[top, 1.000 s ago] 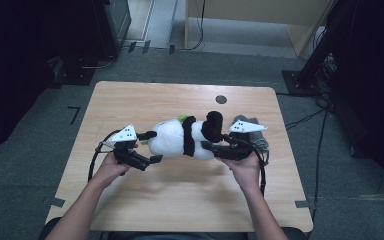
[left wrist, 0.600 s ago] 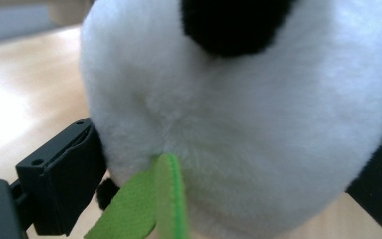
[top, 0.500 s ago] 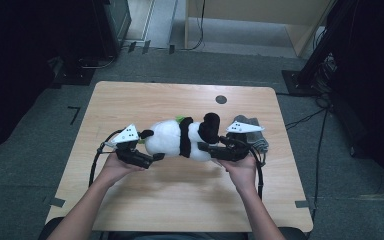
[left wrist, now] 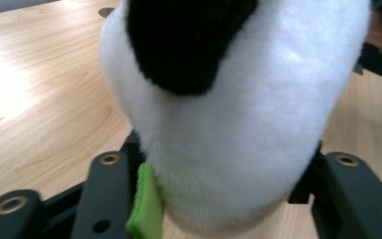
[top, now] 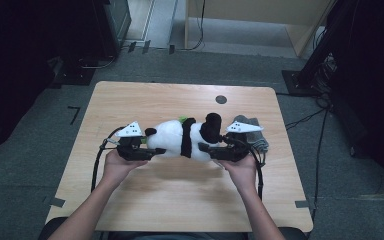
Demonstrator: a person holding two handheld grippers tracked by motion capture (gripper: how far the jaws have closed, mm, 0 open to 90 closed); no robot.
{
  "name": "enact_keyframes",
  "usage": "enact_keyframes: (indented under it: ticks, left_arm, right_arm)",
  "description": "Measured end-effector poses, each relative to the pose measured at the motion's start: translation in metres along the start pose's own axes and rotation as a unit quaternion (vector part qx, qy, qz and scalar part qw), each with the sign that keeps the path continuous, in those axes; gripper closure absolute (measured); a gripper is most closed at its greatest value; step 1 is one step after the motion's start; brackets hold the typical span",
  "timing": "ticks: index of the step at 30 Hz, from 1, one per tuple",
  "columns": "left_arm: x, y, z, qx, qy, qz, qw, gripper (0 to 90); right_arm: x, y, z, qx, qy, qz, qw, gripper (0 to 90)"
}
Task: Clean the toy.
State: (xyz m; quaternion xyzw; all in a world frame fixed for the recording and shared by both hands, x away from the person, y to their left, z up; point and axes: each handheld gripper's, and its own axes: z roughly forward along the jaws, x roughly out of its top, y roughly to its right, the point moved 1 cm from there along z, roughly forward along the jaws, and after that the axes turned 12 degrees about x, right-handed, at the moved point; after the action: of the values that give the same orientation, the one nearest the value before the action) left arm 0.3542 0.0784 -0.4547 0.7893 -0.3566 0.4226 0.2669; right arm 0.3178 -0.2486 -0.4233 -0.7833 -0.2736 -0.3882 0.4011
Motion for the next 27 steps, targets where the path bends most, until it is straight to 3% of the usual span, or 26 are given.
enact_keyframes:
  ticks: [3,8,14,18,21,26,27]
  left_arm:
    - [0.002,-0.005,-0.004,-0.012,0.008,-0.018,0.9997,52.0]
    - [0.007,-0.012,-0.011,-0.008,0.007,-0.034,0.9994,53.4]
    - [0.011,-0.018,-0.021,-0.008,0.016,-0.051,0.9986,53.2]
    - [0.013,-0.021,-0.026,-0.013,0.027,-0.067,0.9973,53.1]
    - [0.015,-0.021,-0.03,-0.029,0.035,-0.079,0.9959,53.0]
    - [0.016,-0.02,-0.029,-0.045,0.034,-0.09,0.9944,52.7]
    - [0.015,-0.019,-0.029,-0.046,0.033,-0.092,0.9941,52.5]
  right_arm:
    - [0.001,0.003,-0.002,0.007,0.008,-0.019,0.9998,21.3]
    - [-0.002,0.008,-0.007,0.008,0.036,-0.049,0.9981,19.7]
    - [-0.011,0.014,-0.007,0.033,0.045,-0.079,0.9954,14.4]
    - [-0.016,0.016,-0.001,0.043,0.024,-0.085,0.9952,12.7]
    - [-0.02,0.017,0.005,0.039,0.001,-0.095,0.9948,9.5]
    - [-0.021,0.011,0.016,0.058,0.001,-0.106,0.9927,10.5]
    - [-0.022,0.008,0.018,0.047,-0.005,-0.119,0.9918,10.5]
